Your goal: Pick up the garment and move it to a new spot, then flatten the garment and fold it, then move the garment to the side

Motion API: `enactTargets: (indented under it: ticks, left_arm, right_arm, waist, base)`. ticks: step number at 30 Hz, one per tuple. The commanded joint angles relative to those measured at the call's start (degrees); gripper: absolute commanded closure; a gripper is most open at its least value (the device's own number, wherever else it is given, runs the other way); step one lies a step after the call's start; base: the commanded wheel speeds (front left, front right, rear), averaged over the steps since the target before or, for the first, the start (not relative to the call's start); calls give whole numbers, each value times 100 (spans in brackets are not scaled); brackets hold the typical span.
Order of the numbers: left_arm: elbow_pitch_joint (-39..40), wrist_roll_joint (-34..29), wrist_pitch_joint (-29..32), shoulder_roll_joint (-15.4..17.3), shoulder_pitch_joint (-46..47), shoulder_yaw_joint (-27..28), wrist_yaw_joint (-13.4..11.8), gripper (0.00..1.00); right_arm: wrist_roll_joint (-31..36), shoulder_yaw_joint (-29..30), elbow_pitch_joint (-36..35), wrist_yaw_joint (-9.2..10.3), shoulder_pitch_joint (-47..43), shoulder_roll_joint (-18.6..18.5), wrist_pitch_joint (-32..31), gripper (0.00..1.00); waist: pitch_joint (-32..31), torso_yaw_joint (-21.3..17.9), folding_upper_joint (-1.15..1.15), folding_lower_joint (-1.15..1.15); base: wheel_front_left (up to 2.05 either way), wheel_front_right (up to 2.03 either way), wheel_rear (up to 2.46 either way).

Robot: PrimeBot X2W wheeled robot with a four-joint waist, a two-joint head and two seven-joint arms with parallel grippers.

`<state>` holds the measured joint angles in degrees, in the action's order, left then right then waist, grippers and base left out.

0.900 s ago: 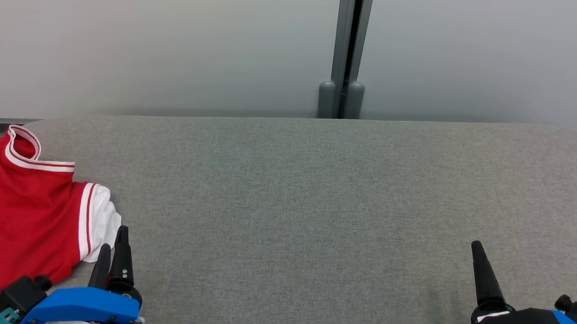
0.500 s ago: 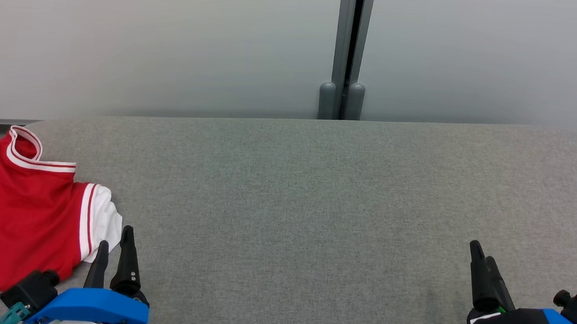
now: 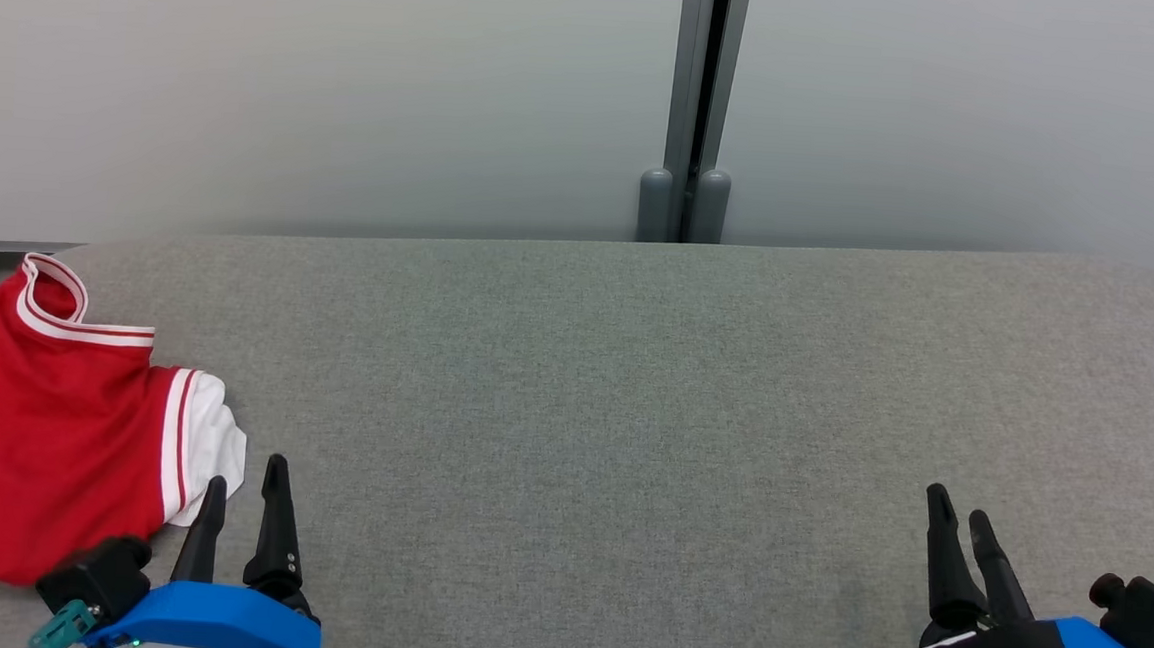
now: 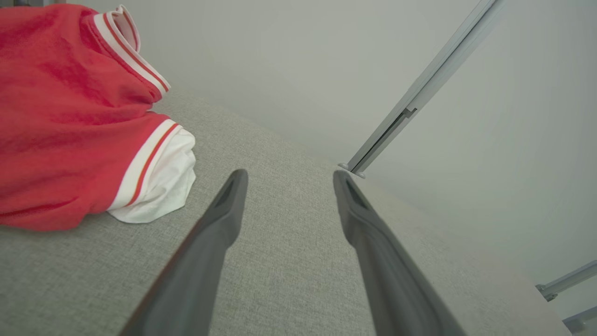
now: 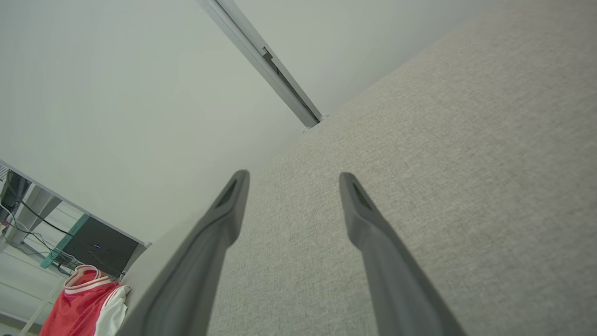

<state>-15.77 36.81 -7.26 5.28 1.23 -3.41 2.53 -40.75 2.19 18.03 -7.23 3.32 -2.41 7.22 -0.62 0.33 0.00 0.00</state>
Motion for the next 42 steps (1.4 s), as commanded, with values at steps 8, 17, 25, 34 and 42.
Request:
enactTargets:
  ticks: [8,17,25,34,42]
  left_arm:
    - [-29,-537,-160,72,-3,-92,-41,0]
    - [-124,-1006,-286,84,-20,-193,-80,0]
    - [-246,-1360,-392,104,-31,-259,-95,0]
    - [-349,-1710,-509,128,-19,-354,-126,0]
    - [-411,-1956,-595,144,13,-402,-145,0]
  right_arm:
    - [573,-63,21,-32,139,-49,161,0]
    - [1114,-146,31,-26,141,-53,270,0]
    - [1547,-168,14,-27,102,-57,314,0]
    - [1967,-200,21,-29,60,-60,379,0]
    - [2323,-168,77,-30,49,-61,453,0]
  waist:
    - [-17,2,0,0]
    - [-56,8,0,0]
    - [-95,20,0,0]
    - [-119,18,0,0]
    - [-129,19,0,0]
  base:
    - [0,0,0]
    - [0,0,0]
    - [0,0,0]
    - [0,0,0]
    - [0,0,0]
